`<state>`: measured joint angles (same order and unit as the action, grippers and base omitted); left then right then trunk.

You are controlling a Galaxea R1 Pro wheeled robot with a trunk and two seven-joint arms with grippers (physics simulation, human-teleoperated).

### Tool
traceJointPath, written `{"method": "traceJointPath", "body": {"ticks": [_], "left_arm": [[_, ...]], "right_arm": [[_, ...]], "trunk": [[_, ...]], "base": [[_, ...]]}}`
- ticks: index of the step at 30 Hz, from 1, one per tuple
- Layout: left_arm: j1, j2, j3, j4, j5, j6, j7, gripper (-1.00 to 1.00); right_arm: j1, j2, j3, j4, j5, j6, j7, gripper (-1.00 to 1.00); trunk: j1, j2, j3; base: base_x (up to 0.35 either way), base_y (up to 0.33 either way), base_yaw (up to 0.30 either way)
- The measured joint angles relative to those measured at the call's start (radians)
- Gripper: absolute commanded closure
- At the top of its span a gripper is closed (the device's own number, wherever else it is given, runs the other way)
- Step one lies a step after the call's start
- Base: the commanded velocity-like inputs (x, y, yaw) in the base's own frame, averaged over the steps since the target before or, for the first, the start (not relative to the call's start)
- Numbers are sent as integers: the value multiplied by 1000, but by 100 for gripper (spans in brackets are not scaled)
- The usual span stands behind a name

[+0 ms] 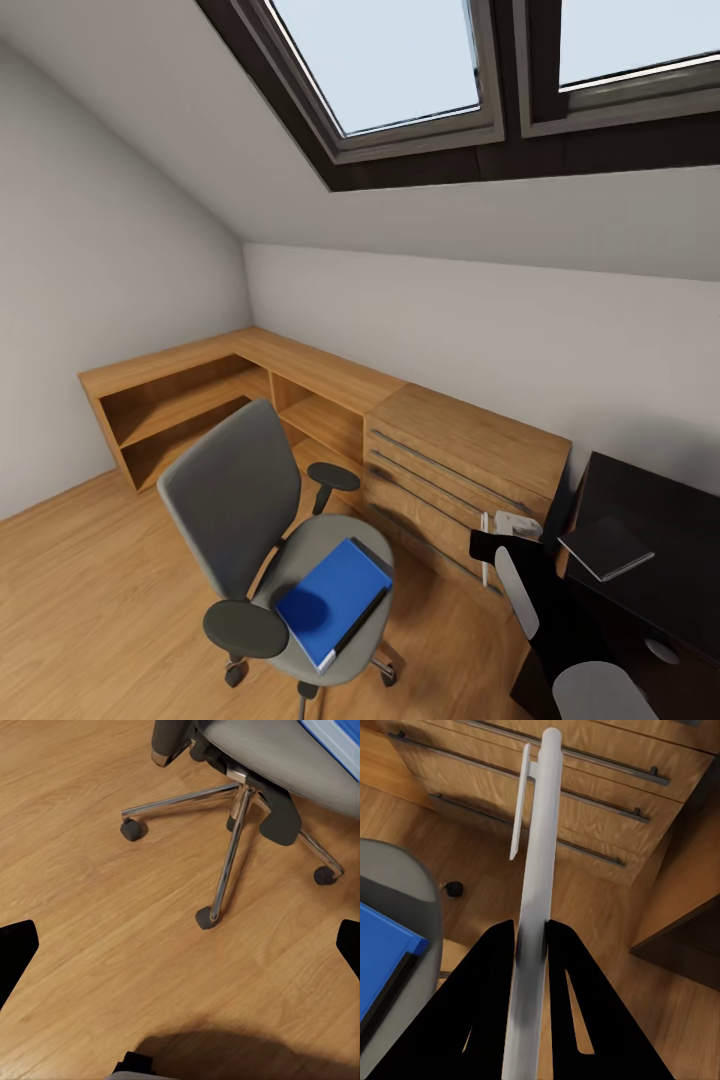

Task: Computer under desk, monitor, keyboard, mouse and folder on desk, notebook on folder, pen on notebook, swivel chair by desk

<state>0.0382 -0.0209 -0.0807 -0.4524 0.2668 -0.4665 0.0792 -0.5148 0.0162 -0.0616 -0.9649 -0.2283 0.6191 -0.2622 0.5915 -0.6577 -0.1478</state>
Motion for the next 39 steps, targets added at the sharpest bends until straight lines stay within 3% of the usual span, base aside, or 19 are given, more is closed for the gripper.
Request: {"method": "traceJointPath", "body": {"ticks": [6,7,11,15,25,30,39], "left_arm": [[0,0,0,0,0,-1,0,-100],[0,-1,0,0,0,-1,0,-100],[0,-1,0,0,0,-1,0,-100],[0,-1,0,0,0,0,0,-100],[0,-2,0,0,-1,1,0,-100],[0,-2,0,0,-1,1,0,-100],[0,-2,0,0,0,1,0,-100]], "right_arm": [[0,-6,-1,-44,1,5,-1,100],[37,-29,-4,-139,5,9,-1,100],[124,-39,-4,-308,1,17,-1,100],[184,-40,-4,-405,0,28,0,100],[209,-43,-9,-438,-1,32,1,100],[210,-45,-33,-436,-5,32,3,100],[210,-33,-40,-436,-11,36,4,100]], "trunk": [[0,0,0],[0,0,0],[0,0,0],[0,0,0],[0,0,0],[0,0,0],[0,0,0]], "base": [[0,0,-1],[0,0,0],[0,0,0],[0,0,0],[0,0,0],[0,0,0],[0,0,-52]]}}
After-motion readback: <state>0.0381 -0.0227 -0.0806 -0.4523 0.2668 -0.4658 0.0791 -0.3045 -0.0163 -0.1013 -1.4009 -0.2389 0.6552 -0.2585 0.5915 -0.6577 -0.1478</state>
